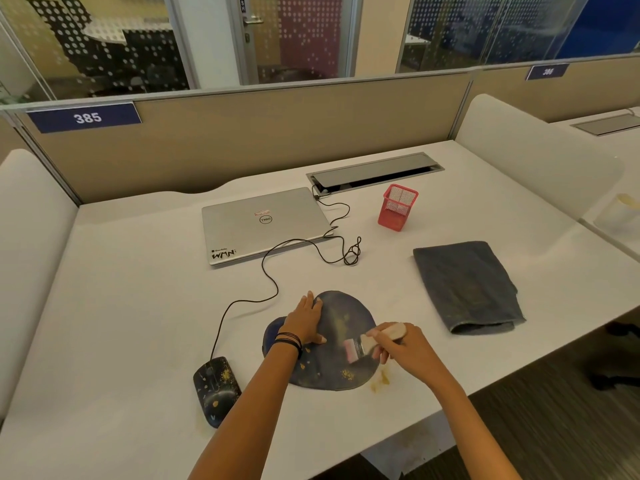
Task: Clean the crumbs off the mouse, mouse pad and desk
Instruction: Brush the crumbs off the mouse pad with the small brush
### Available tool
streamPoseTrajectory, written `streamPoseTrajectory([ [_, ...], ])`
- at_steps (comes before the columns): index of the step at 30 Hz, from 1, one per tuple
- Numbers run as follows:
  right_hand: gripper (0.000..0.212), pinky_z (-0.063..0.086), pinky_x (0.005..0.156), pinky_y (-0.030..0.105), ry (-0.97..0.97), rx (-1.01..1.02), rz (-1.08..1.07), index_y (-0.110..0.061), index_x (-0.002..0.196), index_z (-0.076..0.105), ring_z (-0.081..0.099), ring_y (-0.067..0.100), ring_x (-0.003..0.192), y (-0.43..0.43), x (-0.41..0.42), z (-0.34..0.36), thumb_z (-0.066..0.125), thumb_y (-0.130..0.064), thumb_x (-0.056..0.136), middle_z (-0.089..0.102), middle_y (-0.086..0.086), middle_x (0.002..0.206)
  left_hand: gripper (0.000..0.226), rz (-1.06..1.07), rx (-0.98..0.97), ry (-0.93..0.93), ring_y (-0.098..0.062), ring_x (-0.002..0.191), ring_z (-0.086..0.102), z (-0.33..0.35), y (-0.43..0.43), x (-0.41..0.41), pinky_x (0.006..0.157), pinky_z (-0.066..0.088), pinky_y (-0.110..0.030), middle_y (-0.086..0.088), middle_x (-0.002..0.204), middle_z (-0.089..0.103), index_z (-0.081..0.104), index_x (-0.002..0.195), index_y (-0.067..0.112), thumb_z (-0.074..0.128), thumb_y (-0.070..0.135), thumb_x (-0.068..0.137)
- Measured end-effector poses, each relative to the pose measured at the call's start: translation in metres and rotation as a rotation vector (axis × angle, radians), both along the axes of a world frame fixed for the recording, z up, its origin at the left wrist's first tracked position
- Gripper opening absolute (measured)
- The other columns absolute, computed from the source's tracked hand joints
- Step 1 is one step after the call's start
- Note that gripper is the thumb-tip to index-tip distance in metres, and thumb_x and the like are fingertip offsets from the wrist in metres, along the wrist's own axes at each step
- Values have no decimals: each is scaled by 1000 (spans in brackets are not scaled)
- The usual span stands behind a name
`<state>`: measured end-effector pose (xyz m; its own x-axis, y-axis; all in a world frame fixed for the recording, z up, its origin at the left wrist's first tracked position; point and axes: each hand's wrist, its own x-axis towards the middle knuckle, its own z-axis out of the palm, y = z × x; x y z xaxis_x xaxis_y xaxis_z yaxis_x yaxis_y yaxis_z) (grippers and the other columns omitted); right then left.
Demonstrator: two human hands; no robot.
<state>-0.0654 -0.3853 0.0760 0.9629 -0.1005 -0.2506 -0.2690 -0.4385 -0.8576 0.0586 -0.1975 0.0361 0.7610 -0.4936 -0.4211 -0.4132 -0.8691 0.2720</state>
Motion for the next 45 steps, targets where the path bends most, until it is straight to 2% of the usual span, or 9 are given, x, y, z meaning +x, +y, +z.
streamPoseTrajectory([
  [5, 24, 51, 58, 20, -1, -223, -153, -10, 79, 69, 62, 12, 54, -13, -1, -3, 52, -18, 93, 68, 6, 64, 93, 6, -9, 9, -29, 148, -2, -1, 1, -1, 119, 19, -42, -15, 159, -10, 3, 151, 6, 66, 29, 86],
  [8, 20, 49, 54, 18, -94, -99, -230, -15, 81, 70, 61, 10, 53, -13, 0, 3, 54, -18, 93, 68, 2, 62, 94, 7, -13, 8, -29, 148, -1, -1, 1, 0, 119, 20, -42, -15, 159, -9, 3, 151, 6, 67, 29, 86],
  [11, 20, 49, 54, 16, -88, 120, -99, -16, 88, 72, 62, 11, 56, -1, -2, 6, 53, -17, 94, 70, 3, 66, 93, 3, -11, -1, -29, 148, -1, -1, 1, 0, 119, 20, -43, -15, 159, -9, 4, 151, 6, 67, 29, 86],
  [16, 18, 51, 60, 15, 34, 91, 110, -21, 92, 72, 64, 7, 61, 18, -7, -7, 53, -22, 94, 71, -5, 70, 92, -1, -3, -7, -28, 148, 0, -1, 1, -1, 118, 22, -41, -13, 159, -8, 4, 151, 7, 66, 30, 86],
  [19, 20, 52, 61, 15, 48, 52, 96, -26, 85, 70, 64, 6, 61, 14, -10, -10, 53, -21, 94, 68, -10, 66, 91, -3, 2, -5, -28, 148, 0, 0, 1, -1, 119, 22, -41, -13, 159, -8, 4, 151, 8, 65, 29, 87],
  [25, 21, 51, 58, 26, 26, -133, -72, -11, 78, 70, 63, 18, 59, -10, -10, -7, 55, -18, 89, 67, 6, 62, 91, -1, 20, -18, -28, 148, 1, 1, 1, -3, 117, 25, -43, -12, 160, -8, 5, 151, 9, 65, 30, 87],
  [35, 19, 48, 57, 13, 42, 80, 110, -18, 92, 72, 63, 5, 57, 12, -12, -13, 54, -25, 93, 69, -7, 63, 75, -107, 6, -104, -26, 148, 5, 3, -12, -11, 120, 16, -44, -10, 160, -5, 12, 151, 13, 57, 27, 92],
  [40, 19, 51, 58, 19, 47, -4, 57, -18, 81, 73, 64, 9, 59, 3, -9, -19, 57, -23, 89, 71, 1, 67, 89, -51, -65, -94, -28, 148, 7, -6, -15, -24, 119, 21, -39, -13, 159, -8, 3, 151, 9, 62, 31, 89],
  [45, 24, 50, 59, 26, 53, -293, -75, -10, 74, 67, 63, 15, 60, -24, -4, -13, 54, -22, 89, 67, 4, 65, 96, 22, -82, -86, -30, 148, 2, -7, -13, -28, 121, 15, -36, -16, 159, -10, -4, 150, 6, 63, 35, 87],
])
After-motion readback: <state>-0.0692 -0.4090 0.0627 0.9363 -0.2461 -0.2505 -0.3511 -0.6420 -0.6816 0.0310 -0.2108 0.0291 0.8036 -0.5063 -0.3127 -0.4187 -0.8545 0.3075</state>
